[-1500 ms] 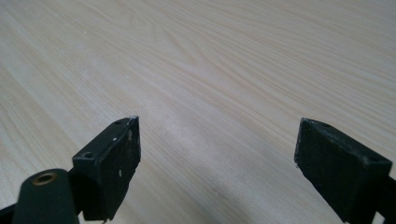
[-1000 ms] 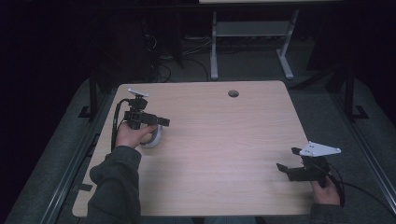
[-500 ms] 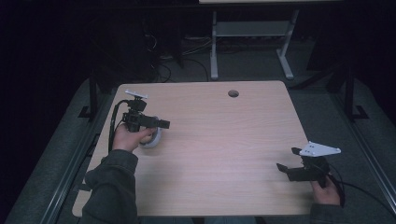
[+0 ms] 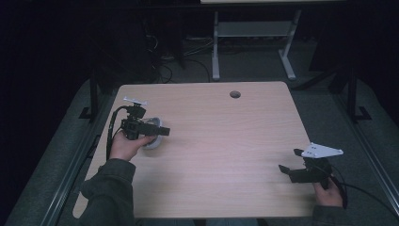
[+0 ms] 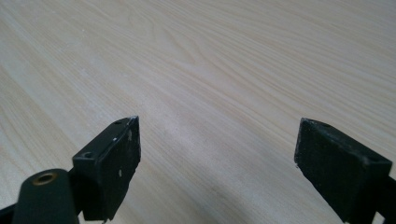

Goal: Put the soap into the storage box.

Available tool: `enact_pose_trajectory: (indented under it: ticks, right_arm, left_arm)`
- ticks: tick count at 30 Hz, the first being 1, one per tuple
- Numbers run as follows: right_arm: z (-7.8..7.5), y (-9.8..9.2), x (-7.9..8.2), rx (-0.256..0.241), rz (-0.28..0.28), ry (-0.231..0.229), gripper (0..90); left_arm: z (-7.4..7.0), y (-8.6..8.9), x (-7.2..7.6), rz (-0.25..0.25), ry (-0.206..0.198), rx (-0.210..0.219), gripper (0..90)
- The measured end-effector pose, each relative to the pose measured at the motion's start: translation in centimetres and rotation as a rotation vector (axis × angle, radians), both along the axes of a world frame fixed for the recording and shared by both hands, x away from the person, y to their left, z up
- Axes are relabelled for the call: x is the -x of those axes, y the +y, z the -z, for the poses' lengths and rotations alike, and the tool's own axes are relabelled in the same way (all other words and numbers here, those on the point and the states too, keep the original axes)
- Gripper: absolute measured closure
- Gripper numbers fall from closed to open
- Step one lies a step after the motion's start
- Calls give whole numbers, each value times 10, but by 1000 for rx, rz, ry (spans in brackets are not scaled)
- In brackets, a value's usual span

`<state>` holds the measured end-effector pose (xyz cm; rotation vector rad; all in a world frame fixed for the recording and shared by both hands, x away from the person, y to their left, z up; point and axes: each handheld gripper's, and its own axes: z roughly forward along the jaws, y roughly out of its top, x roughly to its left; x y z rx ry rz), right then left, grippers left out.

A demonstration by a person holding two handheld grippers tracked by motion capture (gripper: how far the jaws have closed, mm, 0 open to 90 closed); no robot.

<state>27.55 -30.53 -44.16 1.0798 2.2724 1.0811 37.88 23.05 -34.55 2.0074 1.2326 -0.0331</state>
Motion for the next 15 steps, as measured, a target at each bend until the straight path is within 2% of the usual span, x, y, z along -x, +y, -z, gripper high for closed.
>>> enact_pose_trajectory:
  ticks: [15]
  right_arm:
    - [0,0,0,1,3,3,140]
  left_arm:
    - [0,2,18,31,-20,21,283]
